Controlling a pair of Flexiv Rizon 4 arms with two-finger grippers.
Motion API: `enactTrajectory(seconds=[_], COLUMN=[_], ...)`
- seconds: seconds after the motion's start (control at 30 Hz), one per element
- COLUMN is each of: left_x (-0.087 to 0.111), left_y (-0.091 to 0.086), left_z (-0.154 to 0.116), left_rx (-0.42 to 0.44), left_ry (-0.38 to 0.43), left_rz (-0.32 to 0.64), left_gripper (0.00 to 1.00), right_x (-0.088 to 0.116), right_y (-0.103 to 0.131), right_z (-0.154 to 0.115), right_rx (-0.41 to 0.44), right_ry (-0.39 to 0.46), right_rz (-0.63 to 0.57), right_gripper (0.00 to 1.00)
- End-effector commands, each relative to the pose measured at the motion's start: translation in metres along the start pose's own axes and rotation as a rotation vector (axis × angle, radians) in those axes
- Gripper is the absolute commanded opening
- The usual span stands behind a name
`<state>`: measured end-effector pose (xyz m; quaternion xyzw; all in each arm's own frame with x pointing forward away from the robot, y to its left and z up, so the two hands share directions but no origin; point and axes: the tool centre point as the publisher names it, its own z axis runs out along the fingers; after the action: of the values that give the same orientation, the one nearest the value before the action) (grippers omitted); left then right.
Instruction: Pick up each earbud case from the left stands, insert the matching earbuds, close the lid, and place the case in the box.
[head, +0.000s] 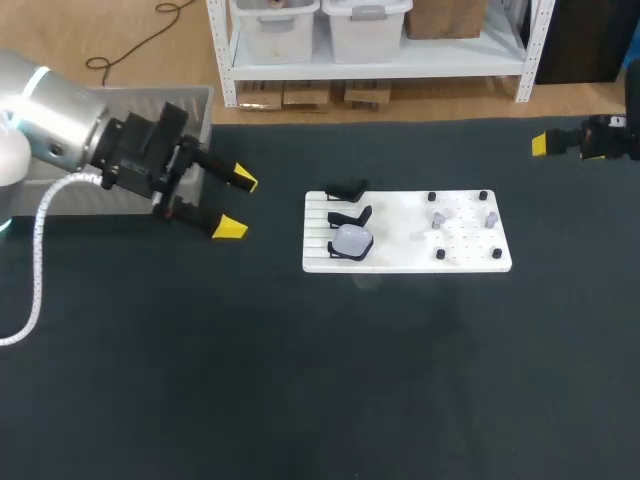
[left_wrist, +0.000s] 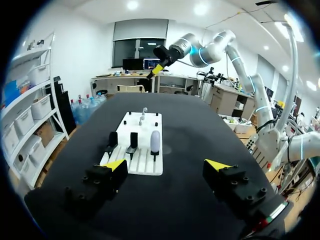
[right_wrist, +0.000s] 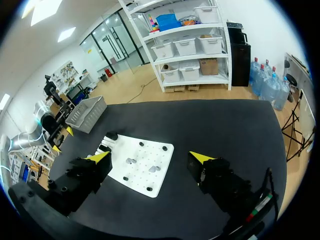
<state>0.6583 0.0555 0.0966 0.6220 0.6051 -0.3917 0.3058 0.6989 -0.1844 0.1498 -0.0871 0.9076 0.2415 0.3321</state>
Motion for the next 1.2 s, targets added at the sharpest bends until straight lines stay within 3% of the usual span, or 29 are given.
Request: enactTrajectory(seconds=[0.03,0.17,0.4,0.5,0.57,0.73,1.2], left_x=[0.003,0.007,0.012,0.013,0.011,0.009,0.012], left_y=[0.005,0.0,-0.001,0.001,0.002,0.007,0.021], left_z=[0.014,0.024,0.042,0.049,0.053,0.067,0.1], left_rx=[0.027,0.051,0.068,0.063,0.058,0.055,0.058], left_ry=[-0.005,-0.01,-0.03,-0.04,-0.048,-0.058,-0.074], left_rz=[0.019,0.026,0.011,0.007,0.006,0.018,0.0], left_gripper=[0.98,0.93,0.7,0.73,0.88,0.93,0.92], right_x=[0.0,0.0,0.0,0.0,0.0,0.0,0.0], right_y=[0.0,0.0,0.0,0.0,0.0,0.0,0.0], right_z=[0.0,0.0,0.0,0.0,0.0,0.0,0.0], right_rx=[-0.001,-0.001,-0.001,-0.001,-0.001,-0.001,-0.001], right_ry=[0.001,0.001,0.001,0.001,0.001,0.001,0.001], right_rz=[0.0,0.0,0.0,0.0,0.0,0.0,0.0], right_gripper=[1.0,1.0,1.0,1.0,1.0,1.0,1.0])
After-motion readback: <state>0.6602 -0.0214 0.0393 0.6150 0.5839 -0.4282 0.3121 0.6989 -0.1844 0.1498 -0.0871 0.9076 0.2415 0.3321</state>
